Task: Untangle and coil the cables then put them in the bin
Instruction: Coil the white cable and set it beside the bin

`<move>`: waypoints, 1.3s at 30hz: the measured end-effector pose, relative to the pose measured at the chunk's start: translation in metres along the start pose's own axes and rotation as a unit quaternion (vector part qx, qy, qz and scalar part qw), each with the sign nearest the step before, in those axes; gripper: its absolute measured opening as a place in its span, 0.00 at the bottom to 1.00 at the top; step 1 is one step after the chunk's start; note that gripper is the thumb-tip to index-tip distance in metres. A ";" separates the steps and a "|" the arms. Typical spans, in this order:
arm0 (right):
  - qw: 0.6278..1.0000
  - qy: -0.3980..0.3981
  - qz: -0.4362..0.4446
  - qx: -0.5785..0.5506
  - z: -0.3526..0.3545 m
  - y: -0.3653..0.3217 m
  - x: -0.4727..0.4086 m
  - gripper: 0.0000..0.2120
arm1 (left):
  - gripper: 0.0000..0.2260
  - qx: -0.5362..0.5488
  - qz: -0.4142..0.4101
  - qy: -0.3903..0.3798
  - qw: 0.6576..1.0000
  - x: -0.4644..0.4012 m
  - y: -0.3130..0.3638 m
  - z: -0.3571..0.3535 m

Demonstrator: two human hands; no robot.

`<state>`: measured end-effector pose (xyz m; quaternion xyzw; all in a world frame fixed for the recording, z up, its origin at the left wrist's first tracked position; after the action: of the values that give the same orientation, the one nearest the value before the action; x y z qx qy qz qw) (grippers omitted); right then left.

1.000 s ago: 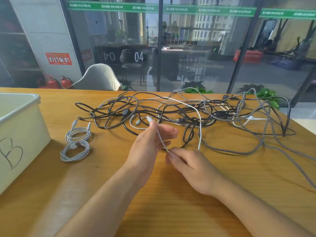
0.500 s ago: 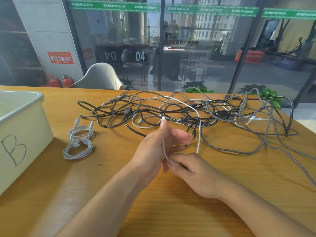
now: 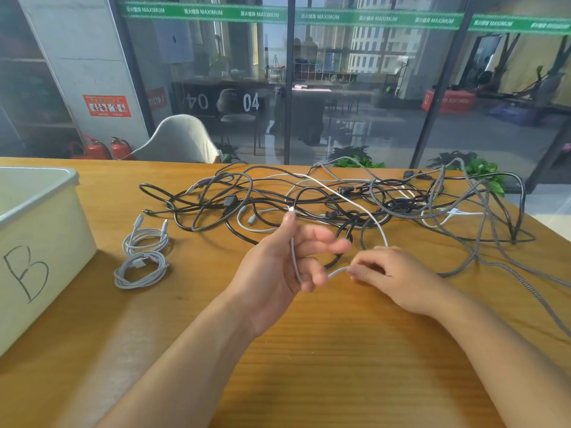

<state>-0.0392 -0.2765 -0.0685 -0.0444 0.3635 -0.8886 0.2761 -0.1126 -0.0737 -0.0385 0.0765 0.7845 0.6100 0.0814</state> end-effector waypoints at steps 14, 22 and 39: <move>0.948 0.251 0.136 -0.142 -0.008 -0.063 0.021 0.13 | 0.27 -0.277 0.025 -0.031 0.960 -0.001 -0.023 -0.009; 0.967 0.117 0.118 -0.192 -0.027 -0.067 0.021 0.11 | 0.27 -0.252 -0.003 0.025 0.967 -0.005 -0.027 -0.003; 0.973 -0.140 0.037 -0.179 -0.051 -0.077 0.025 0.14 | 0.26 -0.006 0.014 0.048 0.999 -0.003 -0.010 0.001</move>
<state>-0.1096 -0.2132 -0.0571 -0.2036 0.4754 -0.7835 0.3444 -0.1100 -0.0763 -0.0485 0.0576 0.7826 0.6188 0.0356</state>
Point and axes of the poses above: each hand's wrist, its own x-axis away from the middle knuckle, its own z-axis out of the back of the hand, y = z × x, the point moved 3 cm from there along -x, towards the middle knuckle, and after that the axes turned 14 degrees about -x, right-handed, at the moved point
